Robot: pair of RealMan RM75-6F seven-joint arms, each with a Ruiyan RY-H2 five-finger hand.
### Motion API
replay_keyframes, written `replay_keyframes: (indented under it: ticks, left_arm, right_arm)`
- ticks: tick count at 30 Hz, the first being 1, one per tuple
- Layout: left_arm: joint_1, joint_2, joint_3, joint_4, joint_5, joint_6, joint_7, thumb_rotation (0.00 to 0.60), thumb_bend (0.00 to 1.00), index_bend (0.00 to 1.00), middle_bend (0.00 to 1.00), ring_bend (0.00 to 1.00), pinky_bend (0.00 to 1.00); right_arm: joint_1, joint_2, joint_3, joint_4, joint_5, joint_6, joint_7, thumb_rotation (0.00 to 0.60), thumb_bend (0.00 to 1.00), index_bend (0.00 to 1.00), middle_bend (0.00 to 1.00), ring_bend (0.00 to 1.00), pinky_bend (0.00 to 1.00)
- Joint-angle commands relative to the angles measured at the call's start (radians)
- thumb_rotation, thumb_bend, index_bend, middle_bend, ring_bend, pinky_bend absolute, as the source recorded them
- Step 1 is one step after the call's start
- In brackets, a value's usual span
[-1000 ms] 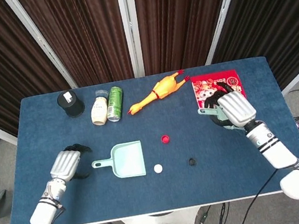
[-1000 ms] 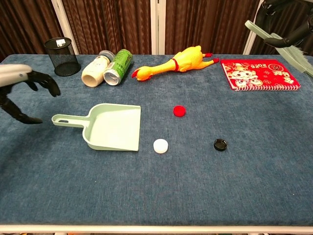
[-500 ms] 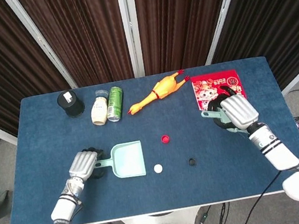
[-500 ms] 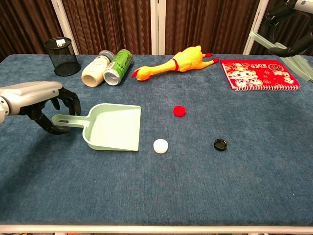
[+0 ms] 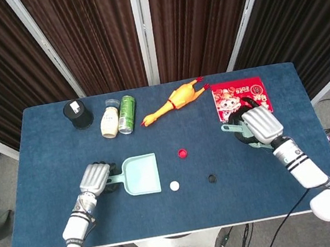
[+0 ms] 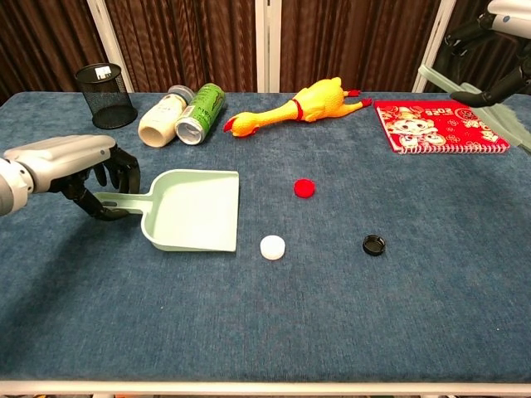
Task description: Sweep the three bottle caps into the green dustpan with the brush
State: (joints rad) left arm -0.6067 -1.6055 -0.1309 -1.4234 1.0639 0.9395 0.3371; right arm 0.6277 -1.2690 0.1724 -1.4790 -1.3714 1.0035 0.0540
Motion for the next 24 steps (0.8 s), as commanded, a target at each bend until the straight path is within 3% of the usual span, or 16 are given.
replay_keyframes:
  ticks: [1,6,12,24]
  left_arm:
    - [-0.005,0.004,0.006,0.004,0.012,-0.006,-0.004,0.6,0.34,0.55,0.53,0.38,0.37]
    - [-0.026,0.029,0.018,-0.006,0.039,-0.035,-0.005,0.6,0.35,0.55,0.53,0.38,0.37]
    - [-0.056,0.052,0.01,-0.021,0.024,-0.082,-0.008,0.6,0.37,0.55,0.54,0.38,0.36]
    - [-0.122,0.085,0.004,-0.055,-0.061,-0.138,0.064,0.6,0.37,0.56,0.54,0.38,0.36]
  right_arm:
    - [0.001,-0.01,-0.013,-0.002,-0.01,-0.012,0.018,0.6,0.46,0.76,0.69,0.32,0.12]
    - [0.001,-0.034,-0.044,-0.008,-0.045,-0.027,0.08,0.6,0.47,0.76,0.69,0.32,0.12]
    - [0.047,-0.113,-0.046,0.078,-0.084,-0.064,0.148,0.6,0.51,0.76,0.69,0.32,0.12]
    - [0.202,-0.368,-0.086,0.411,-0.28,-0.054,0.468,0.6,0.55,0.77,0.7,0.32,0.12]
